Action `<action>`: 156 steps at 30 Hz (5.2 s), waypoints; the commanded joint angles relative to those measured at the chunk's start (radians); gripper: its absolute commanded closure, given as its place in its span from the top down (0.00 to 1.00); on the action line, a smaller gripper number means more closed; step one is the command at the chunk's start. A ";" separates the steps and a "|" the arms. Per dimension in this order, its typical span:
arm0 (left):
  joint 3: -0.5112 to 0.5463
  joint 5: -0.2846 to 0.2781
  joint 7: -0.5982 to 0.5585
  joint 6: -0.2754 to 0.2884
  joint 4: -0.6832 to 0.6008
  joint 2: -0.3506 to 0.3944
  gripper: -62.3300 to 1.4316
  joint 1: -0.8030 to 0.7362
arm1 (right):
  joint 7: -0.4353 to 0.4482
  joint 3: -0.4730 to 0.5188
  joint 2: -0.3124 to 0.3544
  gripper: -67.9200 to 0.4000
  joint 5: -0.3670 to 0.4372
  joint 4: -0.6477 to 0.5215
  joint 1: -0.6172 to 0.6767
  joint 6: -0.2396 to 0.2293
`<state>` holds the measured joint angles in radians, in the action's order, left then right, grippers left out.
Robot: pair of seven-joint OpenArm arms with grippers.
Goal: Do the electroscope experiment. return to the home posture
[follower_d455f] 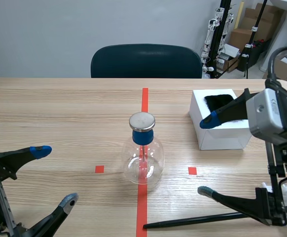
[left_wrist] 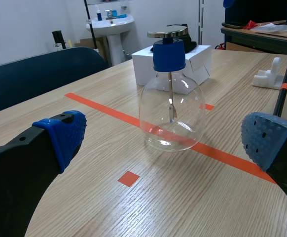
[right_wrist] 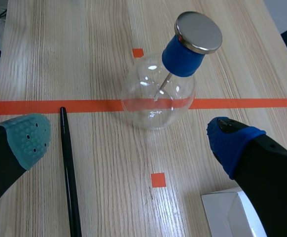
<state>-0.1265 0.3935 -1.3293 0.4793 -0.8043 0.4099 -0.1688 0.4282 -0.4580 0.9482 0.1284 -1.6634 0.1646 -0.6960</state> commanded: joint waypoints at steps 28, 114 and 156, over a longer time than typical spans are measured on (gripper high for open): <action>0.002 -0.008 -0.014 -0.001 -0.006 0.001 1.00 0.003 | 0.014 0.090 0.003 1.00 0.068 -0.006 0.083 0.005; 0.110 -0.484 0.568 -0.155 -0.854 0.245 1.00 -0.742 | 0.274 0.675 -0.439 1.00 -0.120 -0.311 0.946 0.263; 0.155 -0.401 0.558 -0.184 -0.875 0.103 1.00 -0.815 | 0.273 0.675 -0.439 1.00 -0.118 -0.311 0.946 0.263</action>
<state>0.0277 0.0029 -0.7582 0.3012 -1.6451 0.5129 -0.9672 0.6876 0.2146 0.5072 -0.0078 -1.9575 1.1145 -0.4370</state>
